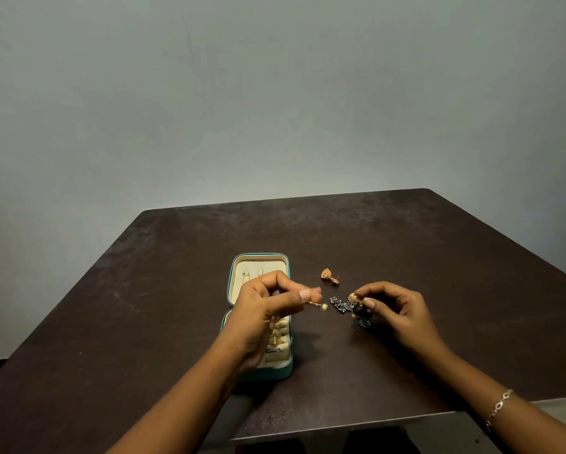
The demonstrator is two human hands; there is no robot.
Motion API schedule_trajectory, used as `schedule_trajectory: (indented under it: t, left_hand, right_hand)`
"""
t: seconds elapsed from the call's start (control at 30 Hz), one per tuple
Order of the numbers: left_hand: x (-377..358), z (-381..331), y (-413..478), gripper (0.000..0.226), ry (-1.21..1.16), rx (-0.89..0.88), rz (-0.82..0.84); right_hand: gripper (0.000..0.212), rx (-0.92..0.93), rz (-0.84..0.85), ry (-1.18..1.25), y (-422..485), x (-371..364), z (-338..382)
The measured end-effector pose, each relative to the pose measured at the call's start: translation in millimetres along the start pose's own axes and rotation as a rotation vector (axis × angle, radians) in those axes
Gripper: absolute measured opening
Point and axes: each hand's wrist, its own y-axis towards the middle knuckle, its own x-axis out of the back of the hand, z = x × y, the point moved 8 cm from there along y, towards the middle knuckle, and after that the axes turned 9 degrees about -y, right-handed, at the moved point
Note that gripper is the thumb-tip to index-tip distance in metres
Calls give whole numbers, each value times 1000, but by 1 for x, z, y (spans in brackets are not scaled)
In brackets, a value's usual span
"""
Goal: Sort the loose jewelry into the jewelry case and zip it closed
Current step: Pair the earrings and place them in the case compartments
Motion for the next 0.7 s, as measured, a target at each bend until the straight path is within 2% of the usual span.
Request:
schedule_trajectory:
  t: [0.27,0.4,0.7]
  left_hand:
    - [8,8,-3,4,-43,99,-136]
    - [11,10,-3,17,-75,144,-149]
    - [22,-14,-2,18,174,115,-153]
  right_hand:
    - [16,-6,10,-1,-1,-1,2]
    - [17,-10,8,-11,-1,0,2]
    - [20,-63,18,-31,-4,-1,2]
